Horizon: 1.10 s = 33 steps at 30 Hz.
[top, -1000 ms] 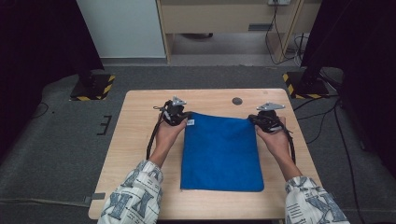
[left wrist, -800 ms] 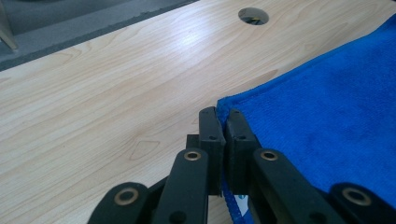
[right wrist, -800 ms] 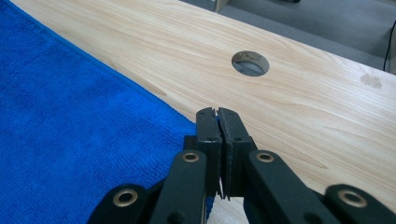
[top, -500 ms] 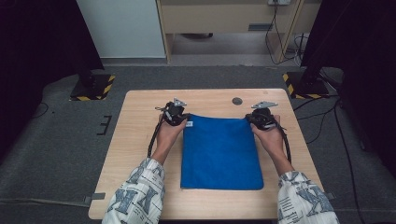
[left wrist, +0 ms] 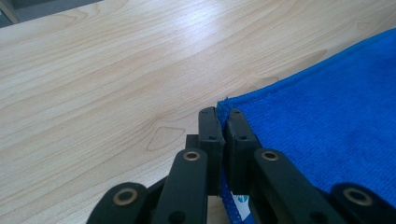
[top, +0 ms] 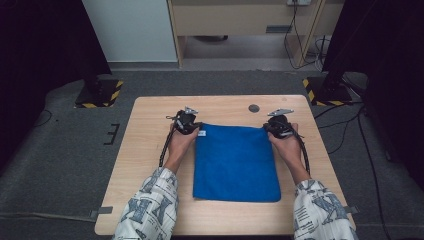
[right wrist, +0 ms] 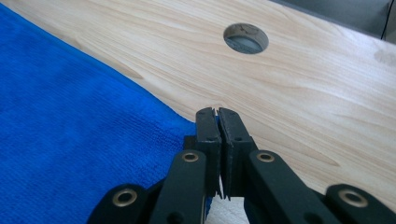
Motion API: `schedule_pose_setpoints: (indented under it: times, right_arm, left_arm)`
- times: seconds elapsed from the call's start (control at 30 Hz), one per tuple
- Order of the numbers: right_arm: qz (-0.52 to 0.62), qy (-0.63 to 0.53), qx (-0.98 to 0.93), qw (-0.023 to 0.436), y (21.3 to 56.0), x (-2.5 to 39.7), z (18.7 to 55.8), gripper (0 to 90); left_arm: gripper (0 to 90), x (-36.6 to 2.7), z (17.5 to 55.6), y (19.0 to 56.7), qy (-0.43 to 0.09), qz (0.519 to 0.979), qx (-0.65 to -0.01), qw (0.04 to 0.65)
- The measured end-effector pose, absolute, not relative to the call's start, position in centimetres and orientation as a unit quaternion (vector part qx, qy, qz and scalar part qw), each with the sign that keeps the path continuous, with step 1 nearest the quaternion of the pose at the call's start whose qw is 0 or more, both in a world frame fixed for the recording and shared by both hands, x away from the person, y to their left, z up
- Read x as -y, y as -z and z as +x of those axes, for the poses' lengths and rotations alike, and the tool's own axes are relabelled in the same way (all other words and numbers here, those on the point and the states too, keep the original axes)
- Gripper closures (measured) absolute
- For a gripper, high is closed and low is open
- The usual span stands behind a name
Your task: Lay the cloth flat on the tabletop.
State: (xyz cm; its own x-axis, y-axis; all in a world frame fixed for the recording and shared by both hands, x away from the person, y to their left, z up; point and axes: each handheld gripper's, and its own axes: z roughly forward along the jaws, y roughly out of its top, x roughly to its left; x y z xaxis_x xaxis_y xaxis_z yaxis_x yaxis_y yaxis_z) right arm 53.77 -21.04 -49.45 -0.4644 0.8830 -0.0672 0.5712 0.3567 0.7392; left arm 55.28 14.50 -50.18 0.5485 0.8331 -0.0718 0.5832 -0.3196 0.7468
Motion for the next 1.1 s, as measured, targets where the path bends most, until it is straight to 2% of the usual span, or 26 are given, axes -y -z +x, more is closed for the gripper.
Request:
schedule_pose_setpoints:
  times: [0.53,0.6,0.63,0.67,0.7,0.83,1.0,1.1]
  right_arm:
    - [0.481,-0.329,-0.786,0.207,51.5,21.0,55.7,86.4]
    - [0.484,-0.328,-0.785,0.207,51.6,21.1,55.9,80.8]
    - [0.492,-0.327,-0.779,0.21,51.6,21.2,55.9,71.7]
    - [0.494,-0.328,-0.776,0.214,51.5,21.3,55.9,68.1]
    - [0.494,-0.328,-0.776,0.214,51.5,21.3,55.9,68.1]
    - [0.505,-0.324,-0.768,0.224,51.3,21.8,55.8,52.7]
    - [0.505,-0.336,-0.762,0.227,50.8,22.0,55.6,42.3]
    - [0.502,-0.337,-0.764,0.226,50.7,21.8,55.3,40.4]
  left_arm:
    - [86.4,-13.6,56.6,50.8,-0.177,0.802,-0.455,0.344]
    - [84.4,-13.6,56.7,50.9,-0.179,0.799,-0.458,0.345]
    - [80.4,-13.6,56.8,51.0,-0.18,0.799,-0.459,0.345]
    - [77.4,-13.6,56.8,51.0,-0.183,0.798,-0.46,0.343]
    - [77.4,-13.6,56.8,51.0,-0.185,0.796,-0.463,0.343]
    - [71.1,-13.7,56.6,50.5,-0.192,0.793,-0.459,0.352]
    - [67.1,-13.8,56.4,49.9,-0.201,0.792,-0.446,0.365]
    - [66.1,-14.0,56.2,49.6,-0.197,0.796,-0.445,0.359]
